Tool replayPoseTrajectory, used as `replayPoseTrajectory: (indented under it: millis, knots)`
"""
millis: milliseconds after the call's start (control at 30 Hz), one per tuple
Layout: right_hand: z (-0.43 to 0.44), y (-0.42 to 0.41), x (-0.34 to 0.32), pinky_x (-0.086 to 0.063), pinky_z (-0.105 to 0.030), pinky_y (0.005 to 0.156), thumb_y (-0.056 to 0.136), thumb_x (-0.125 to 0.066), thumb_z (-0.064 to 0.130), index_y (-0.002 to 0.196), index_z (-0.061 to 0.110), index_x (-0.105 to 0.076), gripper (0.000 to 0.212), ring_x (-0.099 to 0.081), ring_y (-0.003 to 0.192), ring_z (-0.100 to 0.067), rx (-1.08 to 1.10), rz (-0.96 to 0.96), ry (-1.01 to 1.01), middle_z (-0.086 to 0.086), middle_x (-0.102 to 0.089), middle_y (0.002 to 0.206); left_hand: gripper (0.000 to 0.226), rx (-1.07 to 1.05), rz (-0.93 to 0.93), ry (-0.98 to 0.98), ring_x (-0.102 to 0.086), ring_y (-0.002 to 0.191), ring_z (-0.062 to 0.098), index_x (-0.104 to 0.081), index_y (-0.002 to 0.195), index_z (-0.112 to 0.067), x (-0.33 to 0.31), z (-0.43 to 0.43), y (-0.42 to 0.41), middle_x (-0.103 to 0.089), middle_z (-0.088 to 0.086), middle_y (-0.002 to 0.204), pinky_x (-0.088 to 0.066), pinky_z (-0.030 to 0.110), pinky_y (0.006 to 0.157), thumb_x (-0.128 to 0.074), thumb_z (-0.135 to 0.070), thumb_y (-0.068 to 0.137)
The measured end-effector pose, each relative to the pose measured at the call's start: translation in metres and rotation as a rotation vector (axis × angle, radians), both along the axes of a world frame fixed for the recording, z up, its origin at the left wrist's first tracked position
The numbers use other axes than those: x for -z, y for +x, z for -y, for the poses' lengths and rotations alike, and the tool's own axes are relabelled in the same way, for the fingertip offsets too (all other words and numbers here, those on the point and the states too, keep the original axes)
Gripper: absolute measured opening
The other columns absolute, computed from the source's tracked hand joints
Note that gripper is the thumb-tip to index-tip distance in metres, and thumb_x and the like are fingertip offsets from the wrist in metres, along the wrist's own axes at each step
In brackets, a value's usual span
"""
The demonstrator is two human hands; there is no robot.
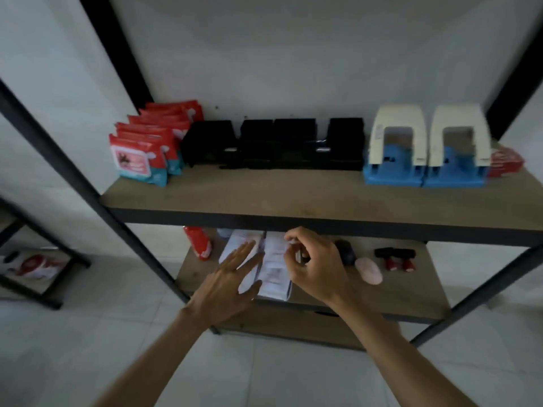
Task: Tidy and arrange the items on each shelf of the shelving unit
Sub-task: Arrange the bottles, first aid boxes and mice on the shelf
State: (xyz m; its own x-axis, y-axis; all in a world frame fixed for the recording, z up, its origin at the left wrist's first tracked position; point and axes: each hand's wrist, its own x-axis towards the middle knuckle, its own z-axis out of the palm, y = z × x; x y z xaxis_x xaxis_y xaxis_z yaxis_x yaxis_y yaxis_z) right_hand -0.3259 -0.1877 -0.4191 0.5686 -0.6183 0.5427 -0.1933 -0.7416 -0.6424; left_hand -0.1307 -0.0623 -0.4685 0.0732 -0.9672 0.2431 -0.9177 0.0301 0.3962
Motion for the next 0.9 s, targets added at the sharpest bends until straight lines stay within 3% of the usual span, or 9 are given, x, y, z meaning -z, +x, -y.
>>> replayPoseTrajectory:
  millis: [100,267,433,567,633,700,733,800,900]
  knots:
    - [-0.014,0.045,0.034,-0.038,0.001,0.059,0.087,-0.062,0.019,0.094,0.013,-0.064,0.009,-0.050,0.073,0.020,0.042,-0.079,0.048,0.009,-0.065,0.087,0.063,-0.083,-0.053,0.115,-0.034,0.145,0.018,-0.041,0.151,-0.026,0.034,-0.024,0.049,-0.019,-0.010,0.162,-0.050,0.041,0.102,-0.060,-0.047,0.094]
    - [-0.014,0.112,0.112,-0.042,0.000,0.060,0.087,-0.061,0.025,0.097,0.018,-0.063,0.013,-0.059,0.079,0.001,0.090,-0.210,0.127,0.004,-0.069,0.096,0.064,-0.062,-0.128,0.215,-0.021,0.149,0.009,-0.034,0.154,-0.033,0.101,-0.029,0.112,-0.021,-0.012,0.164,-0.042,0.042,0.110,-0.049,-0.048,0.093]
    - [0.007,0.156,0.183,-0.041,-0.001,0.073,0.085,-0.063,0.029,0.102,0.020,-0.064,0.020,-0.058,0.089,-0.005,0.073,-0.303,0.116,0.004,-0.066,0.103,0.058,-0.099,-0.250,0.105,-0.055,0.121,0.009,-0.048,0.143,-0.038,0.162,-0.022,0.148,-0.046,-0.009,0.150,-0.056,0.035,0.089,-0.069,-0.025,0.090]
    - [0.032,0.175,0.232,-0.048,-0.021,0.081,0.082,-0.070,0.027,0.106,0.021,-0.065,0.025,-0.057,0.103,-0.017,0.099,-0.372,0.005,0.001,-0.062,0.109,0.064,-0.168,-0.239,-0.005,-0.051,0.118,0.009,-0.047,0.130,-0.040,0.219,-0.017,0.165,-0.068,0.006,0.124,-0.060,0.045,0.074,-0.083,-0.021,0.080]
    - [0.042,0.180,0.252,-0.049,-0.037,0.091,0.081,-0.068,0.035,0.110,0.021,-0.066,0.031,-0.053,0.107,-0.021,0.094,-0.437,-0.120,0.000,-0.058,0.112,0.058,-0.181,-0.238,0.033,-0.053,0.116,0.000,-0.050,0.130,-0.045,0.242,-0.009,0.172,-0.068,-0.005,0.124,-0.059,0.039,0.084,-0.081,-0.032,0.082]
    - [0.049,0.182,0.267,-0.041,-0.051,0.103,0.080,-0.061,0.050,0.117,0.024,-0.064,0.046,-0.046,0.116,-0.024,0.140,-0.554,-0.251,-0.001,-0.052,0.118,0.061,-0.164,-0.251,0.129,-0.049,0.112,-0.014,-0.039,0.130,-0.061,0.263,0.001,0.180,-0.049,-0.036,0.129,-0.045,0.019,0.097,-0.075,-0.054,0.081]
    - [0.052,0.182,0.270,-0.034,-0.056,0.109,0.079,-0.056,0.058,0.122,0.027,-0.061,0.053,-0.042,0.122,-0.025,0.172,-0.610,-0.274,-0.001,-0.049,0.123,0.064,-0.135,-0.260,0.143,-0.045,0.115,-0.017,-0.034,0.130,-0.064,0.272,0.008,0.183,-0.040,-0.042,0.131,-0.040,0.017,0.101,-0.072,-0.062,0.078]
    - [0.056,0.181,0.276,-0.022,-0.057,0.116,0.078,-0.049,0.069,0.131,0.033,-0.055,0.064,-0.035,0.132,-0.024,0.216,-0.658,-0.250,0.002,-0.043,0.134,0.071,-0.056,-0.240,0.133,-0.040,0.128,-0.010,-0.031,0.136,-0.063,0.284,0.026,0.186,-0.037,-0.038,0.141,-0.041,0.027,0.110,-0.068,-0.070,0.075]
    - [0.058,0.178,0.283,-0.020,-0.051,0.119,0.079,-0.046,0.077,0.140,0.038,-0.047,0.073,-0.034,0.135,-0.020,0.212,-0.680,-0.231,0.006,-0.041,0.142,0.075,0.027,-0.152,0.118,-0.030,0.137,0.001,-0.024,0.130,-0.073,0.297,0.050,0.185,-0.031,-0.027,0.150,-0.033,0.038,0.117,-0.063,-0.084,0.067]
